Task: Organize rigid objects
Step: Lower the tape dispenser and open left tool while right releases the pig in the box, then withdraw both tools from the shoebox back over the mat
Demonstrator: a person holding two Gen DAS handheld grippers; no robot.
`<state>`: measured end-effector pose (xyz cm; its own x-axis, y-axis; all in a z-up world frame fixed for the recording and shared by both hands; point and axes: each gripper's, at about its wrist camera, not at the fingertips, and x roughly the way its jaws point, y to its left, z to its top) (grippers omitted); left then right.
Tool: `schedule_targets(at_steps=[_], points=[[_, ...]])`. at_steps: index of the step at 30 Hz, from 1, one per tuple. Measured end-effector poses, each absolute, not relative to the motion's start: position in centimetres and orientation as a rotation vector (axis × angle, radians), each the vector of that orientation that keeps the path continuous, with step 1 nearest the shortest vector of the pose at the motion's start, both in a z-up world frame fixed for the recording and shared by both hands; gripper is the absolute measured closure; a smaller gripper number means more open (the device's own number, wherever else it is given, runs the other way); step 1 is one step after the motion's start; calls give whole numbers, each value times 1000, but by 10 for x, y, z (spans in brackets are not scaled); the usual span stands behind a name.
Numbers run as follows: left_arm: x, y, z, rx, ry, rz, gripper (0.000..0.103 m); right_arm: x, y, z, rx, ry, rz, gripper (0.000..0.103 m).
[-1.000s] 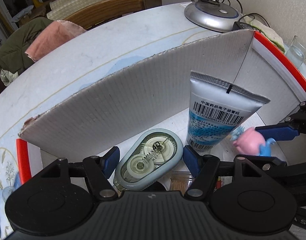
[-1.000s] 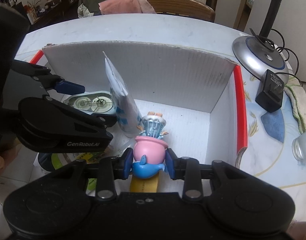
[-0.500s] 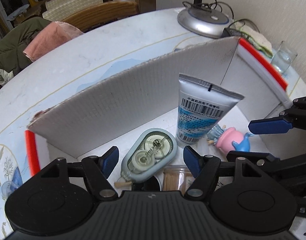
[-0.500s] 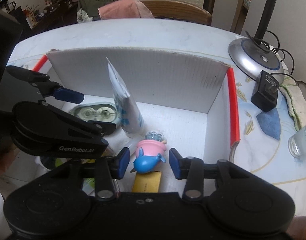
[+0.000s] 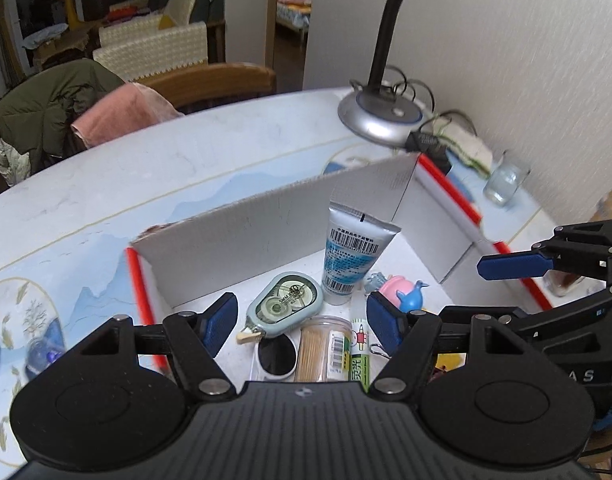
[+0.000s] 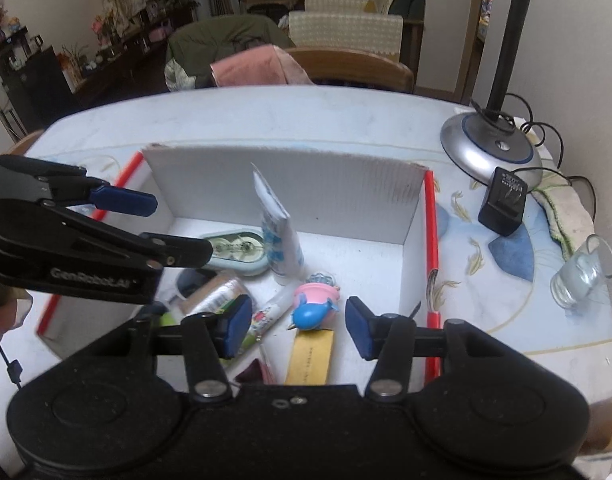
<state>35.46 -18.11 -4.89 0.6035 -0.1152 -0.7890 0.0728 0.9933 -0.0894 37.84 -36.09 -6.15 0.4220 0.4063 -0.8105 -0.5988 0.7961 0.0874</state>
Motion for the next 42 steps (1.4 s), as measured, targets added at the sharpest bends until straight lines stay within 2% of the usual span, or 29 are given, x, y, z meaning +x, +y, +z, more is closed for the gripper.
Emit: schedule_targets(at_steps=[14,18,21,23,32,35,40,42], points=[[280,-137,-17,-91,794,-90,32,322,-347,-21,-188,865,677,34],[258,-117,-16,-113,777,-75,32,306,-336,-16,-184,853,686,27],[241,-98,-15,-134,764,-58,26,294,-325,-13,-171,845,695,21],[231,-85,-17,-140,762,-48,26,286,-317,-12,-161,843,711,18],[200,-22,-37,-136,794,2,26,257,-265,-13,-139,841,755,12],[194,-2,-45,-142,806,11,18,248,-249,-14,-137,839,765,11],[189,25,-54,-149,802,-9,15,236,-220,-21,-145,862,780,11],[190,35,-58,-156,795,-20,0,232,-209,-25,-147,874,783,11]])
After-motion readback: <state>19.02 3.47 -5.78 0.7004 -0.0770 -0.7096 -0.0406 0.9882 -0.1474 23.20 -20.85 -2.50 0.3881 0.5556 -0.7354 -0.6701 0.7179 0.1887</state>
